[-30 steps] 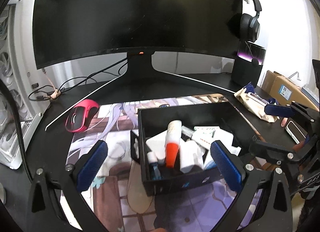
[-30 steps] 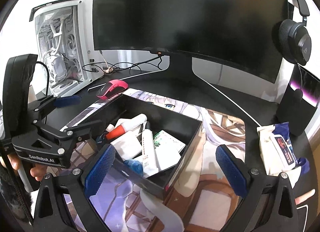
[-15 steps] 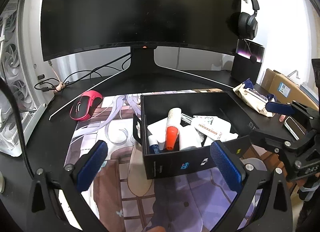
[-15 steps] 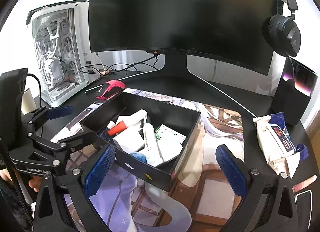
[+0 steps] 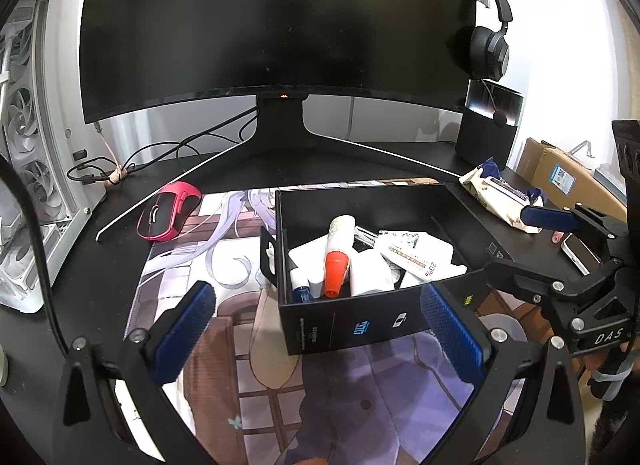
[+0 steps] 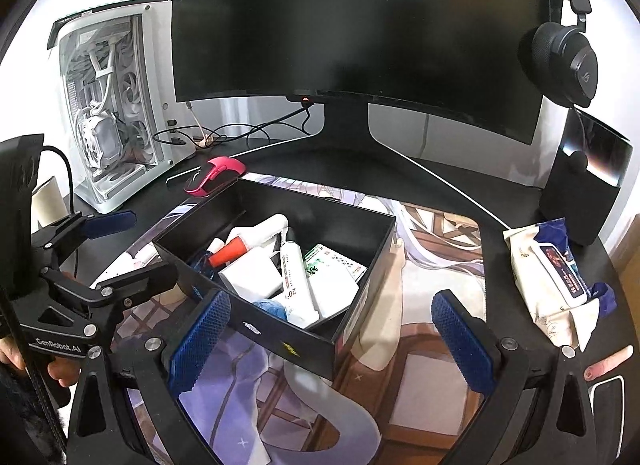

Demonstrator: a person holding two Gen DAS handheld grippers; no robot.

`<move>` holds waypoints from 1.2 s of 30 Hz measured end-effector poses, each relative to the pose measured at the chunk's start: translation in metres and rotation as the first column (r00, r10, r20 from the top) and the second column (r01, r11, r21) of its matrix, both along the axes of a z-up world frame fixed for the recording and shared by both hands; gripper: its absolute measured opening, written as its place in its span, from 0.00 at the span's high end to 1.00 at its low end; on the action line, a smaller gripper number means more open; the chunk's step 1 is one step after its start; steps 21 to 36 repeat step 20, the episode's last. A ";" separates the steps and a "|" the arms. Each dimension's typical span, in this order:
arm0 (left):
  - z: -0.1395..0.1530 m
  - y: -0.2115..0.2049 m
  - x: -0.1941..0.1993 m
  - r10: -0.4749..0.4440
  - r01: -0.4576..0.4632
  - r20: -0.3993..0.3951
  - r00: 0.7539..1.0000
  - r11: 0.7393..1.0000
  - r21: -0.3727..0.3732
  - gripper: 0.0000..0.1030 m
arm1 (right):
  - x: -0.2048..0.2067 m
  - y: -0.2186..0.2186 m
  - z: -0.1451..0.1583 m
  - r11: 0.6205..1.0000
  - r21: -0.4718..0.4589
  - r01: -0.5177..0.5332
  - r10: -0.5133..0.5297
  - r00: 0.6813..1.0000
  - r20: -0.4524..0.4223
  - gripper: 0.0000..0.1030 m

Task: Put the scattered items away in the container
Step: 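Withdraw both open grippers up from the black box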

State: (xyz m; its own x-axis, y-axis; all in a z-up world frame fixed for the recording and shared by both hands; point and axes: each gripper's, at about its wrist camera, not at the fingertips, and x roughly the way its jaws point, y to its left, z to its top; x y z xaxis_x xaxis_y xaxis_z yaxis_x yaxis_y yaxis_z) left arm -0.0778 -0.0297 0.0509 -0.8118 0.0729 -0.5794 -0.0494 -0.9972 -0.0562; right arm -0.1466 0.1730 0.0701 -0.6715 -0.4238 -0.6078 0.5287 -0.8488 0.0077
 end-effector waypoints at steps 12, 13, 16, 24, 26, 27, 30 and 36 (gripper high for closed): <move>0.002 -0.002 0.002 0.007 -0.007 -0.010 1.000 1.000 -0.003 0.00 | 0.002 -0.002 0.003 1.000 0.000 -0.012 0.012 1.000 -0.001 0.01; 0.002 -0.002 0.002 0.008 -0.008 -0.012 1.000 1.000 -0.006 0.00 | 0.002 -0.002 0.003 1.000 0.001 -0.013 0.013 1.000 0.000 0.01; 0.002 -0.001 0.003 0.006 -0.006 -0.014 1.000 1.000 -0.009 0.00 | 0.002 -0.002 0.003 1.000 0.000 -0.014 0.014 1.000 0.001 0.01; 0.002 -0.001 0.004 0.014 -0.015 -0.022 1.000 1.000 -0.024 0.00 | 0.002 -0.001 0.003 1.000 -0.003 -0.013 0.013 1.000 0.001 0.01; 0.002 -0.001 0.004 0.014 -0.015 -0.022 1.000 1.000 -0.024 0.00 | 0.002 -0.001 0.003 1.000 -0.003 -0.013 0.013 1.000 0.001 0.01; 0.002 -0.001 0.004 0.014 -0.015 -0.022 1.000 1.000 -0.024 0.00 | 0.002 -0.001 0.003 1.000 -0.003 -0.013 0.013 1.000 0.001 0.01; 0.002 -0.001 0.004 0.014 -0.015 -0.022 1.000 1.000 -0.024 0.00 | 0.002 -0.001 0.003 1.000 -0.003 -0.013 0.013 1.000 0.001 0.01; 0.002 -0.001 0.004 0.014 -0.015 -0.022 1.000 1.000 -0.024 0.00 | 0.002 -0.001 0.003 1.000 -0.003 -0.013 0.013 1.000 0.001 0.01</move>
